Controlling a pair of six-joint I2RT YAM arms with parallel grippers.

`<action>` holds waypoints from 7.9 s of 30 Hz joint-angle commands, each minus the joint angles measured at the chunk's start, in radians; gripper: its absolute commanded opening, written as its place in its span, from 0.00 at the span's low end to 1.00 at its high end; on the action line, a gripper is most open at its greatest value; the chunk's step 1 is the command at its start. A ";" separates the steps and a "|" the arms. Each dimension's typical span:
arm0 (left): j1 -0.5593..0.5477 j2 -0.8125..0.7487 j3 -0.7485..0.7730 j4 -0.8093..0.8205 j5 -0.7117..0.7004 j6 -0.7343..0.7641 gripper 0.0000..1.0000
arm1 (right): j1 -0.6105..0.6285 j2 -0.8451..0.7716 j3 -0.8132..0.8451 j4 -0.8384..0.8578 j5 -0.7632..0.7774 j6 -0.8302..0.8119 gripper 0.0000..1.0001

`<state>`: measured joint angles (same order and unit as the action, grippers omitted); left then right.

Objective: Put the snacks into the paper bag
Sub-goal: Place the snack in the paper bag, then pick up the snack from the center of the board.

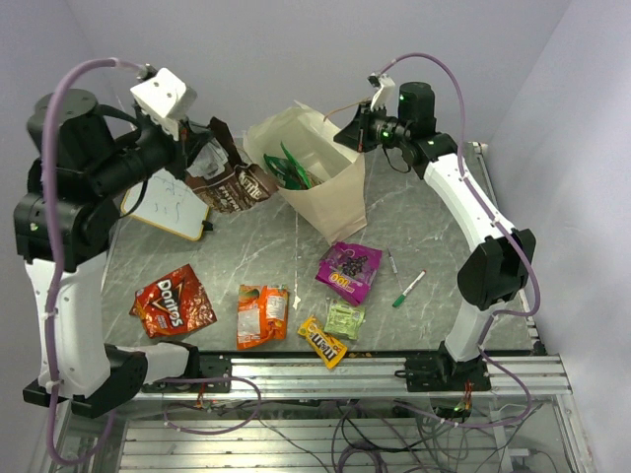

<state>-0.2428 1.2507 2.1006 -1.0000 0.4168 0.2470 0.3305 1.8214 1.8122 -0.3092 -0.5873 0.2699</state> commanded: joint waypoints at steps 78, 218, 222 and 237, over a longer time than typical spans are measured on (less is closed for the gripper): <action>-0.152 0.274 -0.510 1.263 0.268 -0.976 0.07 | 0.090 0.022 0.078 0.022 0.026 -0.028 0.00; 0.555 0.499 -1.034 0.115 -0.016 0.716 0.70 | 0.071 -0.123 -0.103 0.001 0.058 -0.172 0.00; 0.555 0.513 -1.018 0.071 0.012 0.736 0.50 | 0.070 -0.121 -0.105 0.005 0.059 -0.169 0.00; 0.554 0.436 -0.824 -0.107 0.157 0.708 0.07 | 0.071 -0.115 -0.104 0.005 0.059 -0.169 0.00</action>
<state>0.3157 1.7657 1.1984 -1.0279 0.4885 0.9604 0.4049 1.7325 1.7134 -0.3191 -0.5240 0.0940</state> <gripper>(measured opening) 0.086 0.007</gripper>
